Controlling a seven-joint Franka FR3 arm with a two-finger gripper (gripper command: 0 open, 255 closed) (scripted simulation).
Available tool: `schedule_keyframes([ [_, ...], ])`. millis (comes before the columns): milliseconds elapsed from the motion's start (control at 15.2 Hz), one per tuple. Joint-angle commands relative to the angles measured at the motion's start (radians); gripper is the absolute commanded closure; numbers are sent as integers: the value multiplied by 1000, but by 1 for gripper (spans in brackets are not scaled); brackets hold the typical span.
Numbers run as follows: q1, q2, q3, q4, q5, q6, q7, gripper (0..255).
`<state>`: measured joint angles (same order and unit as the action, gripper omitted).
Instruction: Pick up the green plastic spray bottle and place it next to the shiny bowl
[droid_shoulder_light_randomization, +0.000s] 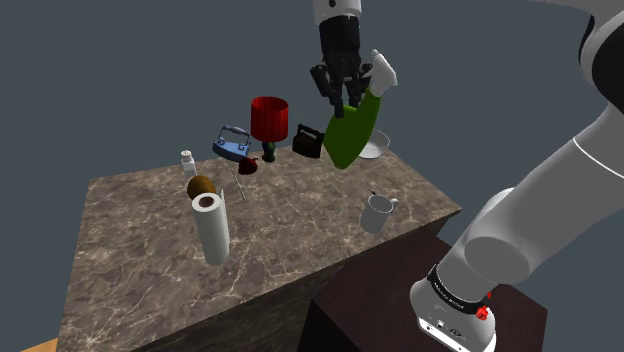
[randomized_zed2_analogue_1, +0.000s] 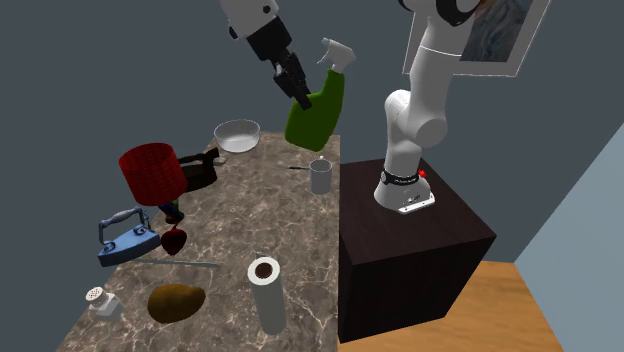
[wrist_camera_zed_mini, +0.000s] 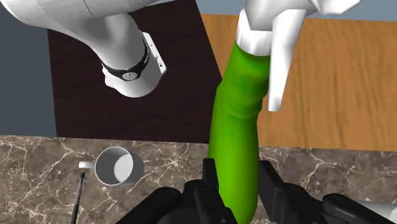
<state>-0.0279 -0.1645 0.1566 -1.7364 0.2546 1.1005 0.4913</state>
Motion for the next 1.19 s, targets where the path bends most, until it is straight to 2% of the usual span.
schedule_keyframes([
  [0,0,8,-1,34,2,-26,7,255],
  [66,0,10,-1,46,3,-35,9,255],
  [594,-76,19,-103,-26,-114,10,-205,255],
  [1122,-154,90,-198,-29,-221,70,-400,255],
])
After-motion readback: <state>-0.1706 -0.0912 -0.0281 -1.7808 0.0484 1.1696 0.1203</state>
